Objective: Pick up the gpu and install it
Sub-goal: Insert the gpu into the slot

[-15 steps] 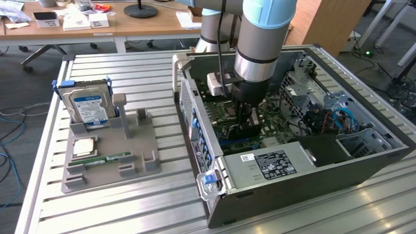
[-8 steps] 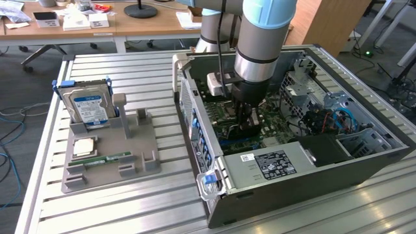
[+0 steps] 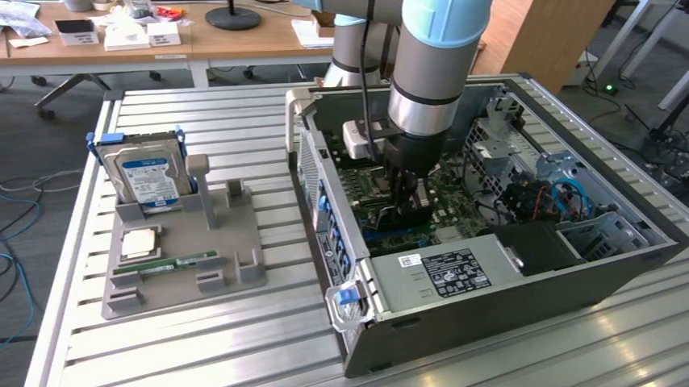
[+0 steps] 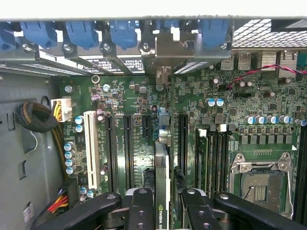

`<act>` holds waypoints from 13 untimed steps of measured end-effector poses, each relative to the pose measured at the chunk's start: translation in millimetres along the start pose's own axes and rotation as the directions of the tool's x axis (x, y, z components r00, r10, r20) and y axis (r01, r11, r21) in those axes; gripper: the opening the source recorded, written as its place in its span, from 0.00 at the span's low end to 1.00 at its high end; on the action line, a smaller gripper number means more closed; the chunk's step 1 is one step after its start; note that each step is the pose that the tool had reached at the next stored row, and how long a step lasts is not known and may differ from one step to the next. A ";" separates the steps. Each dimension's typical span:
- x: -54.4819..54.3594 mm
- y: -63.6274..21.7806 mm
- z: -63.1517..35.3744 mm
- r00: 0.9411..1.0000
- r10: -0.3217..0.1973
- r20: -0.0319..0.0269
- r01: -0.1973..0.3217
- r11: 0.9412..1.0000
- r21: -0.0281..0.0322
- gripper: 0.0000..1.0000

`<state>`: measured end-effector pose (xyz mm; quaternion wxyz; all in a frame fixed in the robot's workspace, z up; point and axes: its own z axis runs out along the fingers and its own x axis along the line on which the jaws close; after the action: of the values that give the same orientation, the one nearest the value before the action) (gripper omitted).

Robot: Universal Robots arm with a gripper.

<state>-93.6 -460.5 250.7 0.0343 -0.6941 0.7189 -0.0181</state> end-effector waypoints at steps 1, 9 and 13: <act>0.0 0.0 0.0 1.000 -0.001 0.000 0.001 1.000 0.000 0.26; 0.0 0.0 0.0 1.000 -0.001 0.000 0.001 1.000 0.000 0.26; 0.0 0.0 0.2 1.000 -0.001 0.001 0.001 1.000 0.000 0.27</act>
<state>-93.6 -460.5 250.5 0.0346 -0.6945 0.7185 -0.0180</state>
